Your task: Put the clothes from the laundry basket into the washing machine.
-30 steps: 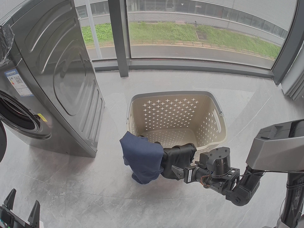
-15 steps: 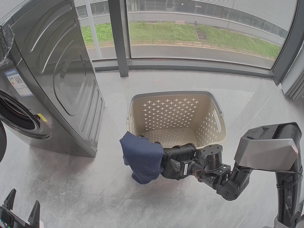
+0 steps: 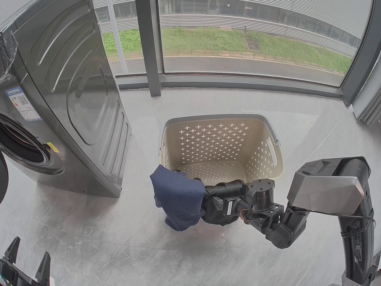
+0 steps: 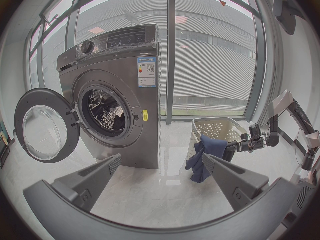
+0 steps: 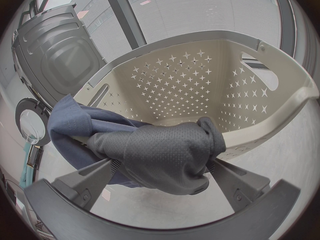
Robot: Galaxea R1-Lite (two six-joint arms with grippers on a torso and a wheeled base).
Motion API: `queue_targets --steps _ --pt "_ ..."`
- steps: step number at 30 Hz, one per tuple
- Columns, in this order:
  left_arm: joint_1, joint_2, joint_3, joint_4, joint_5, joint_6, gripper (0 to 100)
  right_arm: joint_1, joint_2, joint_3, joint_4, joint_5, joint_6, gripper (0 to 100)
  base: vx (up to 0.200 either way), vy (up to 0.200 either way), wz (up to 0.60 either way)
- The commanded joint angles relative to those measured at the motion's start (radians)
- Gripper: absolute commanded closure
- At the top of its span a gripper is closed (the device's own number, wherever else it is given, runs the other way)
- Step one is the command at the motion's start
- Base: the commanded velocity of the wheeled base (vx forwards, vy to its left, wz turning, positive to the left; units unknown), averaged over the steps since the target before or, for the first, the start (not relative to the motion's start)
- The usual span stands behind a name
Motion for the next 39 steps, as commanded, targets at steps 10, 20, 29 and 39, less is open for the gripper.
queue_targets --steps 10,20,29,39 --pt "0.0 -0.013 0.018 -0.002 0.0 -0.001 0 0.028 -0.002 0.032 -0.083 0.009 -0.013 100 0.0 0.0 0.0" --pt "0.0 -0.013 0.018 -0.001 0.0 0.001 0 0.064 -0.243 0.275 -0.164 0.054 -0.03 100 0.0 0.0 0.0" --pt "0.0 -0.013 0.018 -0.001 0.0 0.001 0 0.067 -0.569 0.415 -0.181 0.074 -0.078 100 0.0 0.0 0.0" --pt "0.0 -0.013 0.018 -0.001 0.0 0.001 0 0.069 -0.804 0.414 -0.157 0.109 -0.092 100 0.0 0.0 0.0"
